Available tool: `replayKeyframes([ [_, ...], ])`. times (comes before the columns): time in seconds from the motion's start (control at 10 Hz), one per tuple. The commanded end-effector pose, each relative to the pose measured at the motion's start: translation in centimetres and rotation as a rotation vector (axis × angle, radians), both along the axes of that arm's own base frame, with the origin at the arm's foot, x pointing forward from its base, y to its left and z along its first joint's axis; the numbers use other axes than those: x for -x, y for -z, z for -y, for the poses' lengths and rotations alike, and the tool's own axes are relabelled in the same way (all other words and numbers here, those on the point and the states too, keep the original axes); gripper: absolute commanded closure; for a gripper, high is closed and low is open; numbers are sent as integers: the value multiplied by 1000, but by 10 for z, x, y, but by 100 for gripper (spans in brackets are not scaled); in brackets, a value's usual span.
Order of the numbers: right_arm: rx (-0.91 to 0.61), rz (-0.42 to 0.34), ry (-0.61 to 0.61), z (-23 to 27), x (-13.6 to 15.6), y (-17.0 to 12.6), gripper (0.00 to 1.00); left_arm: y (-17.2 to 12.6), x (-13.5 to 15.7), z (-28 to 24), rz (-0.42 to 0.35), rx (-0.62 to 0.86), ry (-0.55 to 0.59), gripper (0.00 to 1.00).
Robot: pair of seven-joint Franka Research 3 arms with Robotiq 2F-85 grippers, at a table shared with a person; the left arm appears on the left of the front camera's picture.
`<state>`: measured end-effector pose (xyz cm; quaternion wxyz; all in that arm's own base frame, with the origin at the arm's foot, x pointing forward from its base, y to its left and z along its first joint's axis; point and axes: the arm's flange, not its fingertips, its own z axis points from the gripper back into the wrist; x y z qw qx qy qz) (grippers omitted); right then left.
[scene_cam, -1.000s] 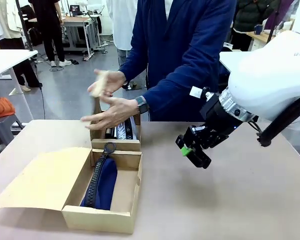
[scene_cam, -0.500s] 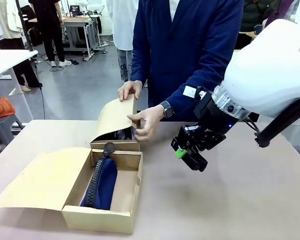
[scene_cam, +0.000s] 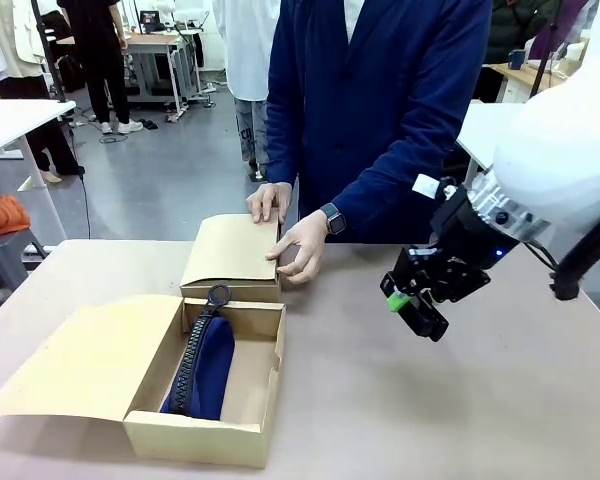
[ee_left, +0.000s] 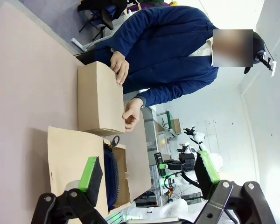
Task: Place items inside the box.
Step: Pick up a Pencil pouch or Stapler and place it inside the Mailer Box closest to the robot.
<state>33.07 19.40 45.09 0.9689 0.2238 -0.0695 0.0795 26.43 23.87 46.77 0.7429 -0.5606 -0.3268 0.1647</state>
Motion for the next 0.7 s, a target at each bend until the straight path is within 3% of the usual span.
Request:
replayKeyframes([
  [0.0,-13,-5,1,-11,0,-2,58,0,0,0,31,11,-3,0],
  [0.3,-1,-2,-42,-22,-13,-4,58,0,0,0,31,11,-3,0],
  [0.6,-25,-22,41,-1,-4,5,58,0,0,0,31,11,-3,0],
])
